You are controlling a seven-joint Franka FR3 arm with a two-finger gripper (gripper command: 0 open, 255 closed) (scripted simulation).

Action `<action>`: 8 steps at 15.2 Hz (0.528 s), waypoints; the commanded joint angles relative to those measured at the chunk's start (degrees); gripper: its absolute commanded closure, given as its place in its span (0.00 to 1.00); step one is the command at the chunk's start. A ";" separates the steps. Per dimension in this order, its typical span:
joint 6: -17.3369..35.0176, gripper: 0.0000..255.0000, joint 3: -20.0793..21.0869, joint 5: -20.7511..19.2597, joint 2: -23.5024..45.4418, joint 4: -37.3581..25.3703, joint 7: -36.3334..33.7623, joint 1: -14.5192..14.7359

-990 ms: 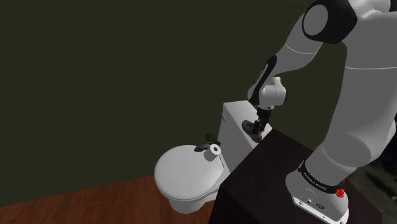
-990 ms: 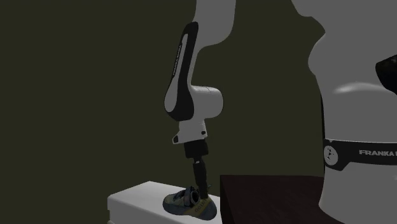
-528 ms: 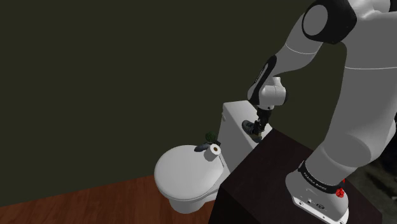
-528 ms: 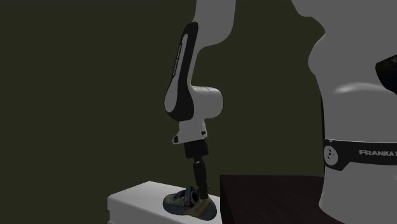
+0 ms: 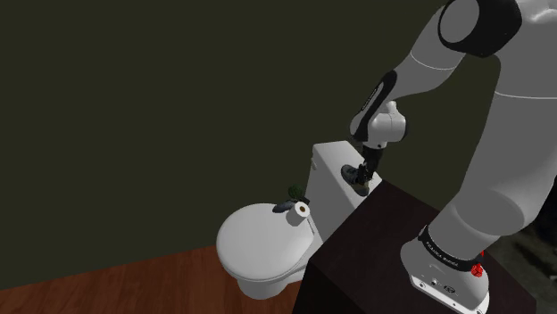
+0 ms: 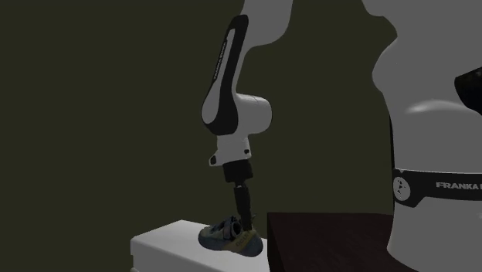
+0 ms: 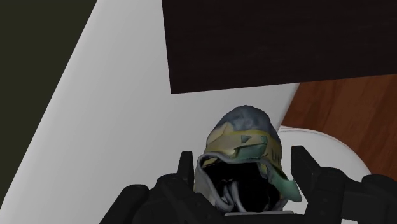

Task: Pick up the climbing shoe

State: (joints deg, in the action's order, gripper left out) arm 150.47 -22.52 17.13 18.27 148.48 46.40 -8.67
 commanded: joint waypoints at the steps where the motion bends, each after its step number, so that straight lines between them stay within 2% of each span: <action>1: -1.27 1.00 -1.27 -1.81 -2.12 0.64 -1.32 0.89; 8: -6.40 1.00 -4.84 -8.55 -9.29 1.74 -6.15 2.94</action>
State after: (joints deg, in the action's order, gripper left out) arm 144.87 -26.79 9.74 10.20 149.96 40.97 -5.94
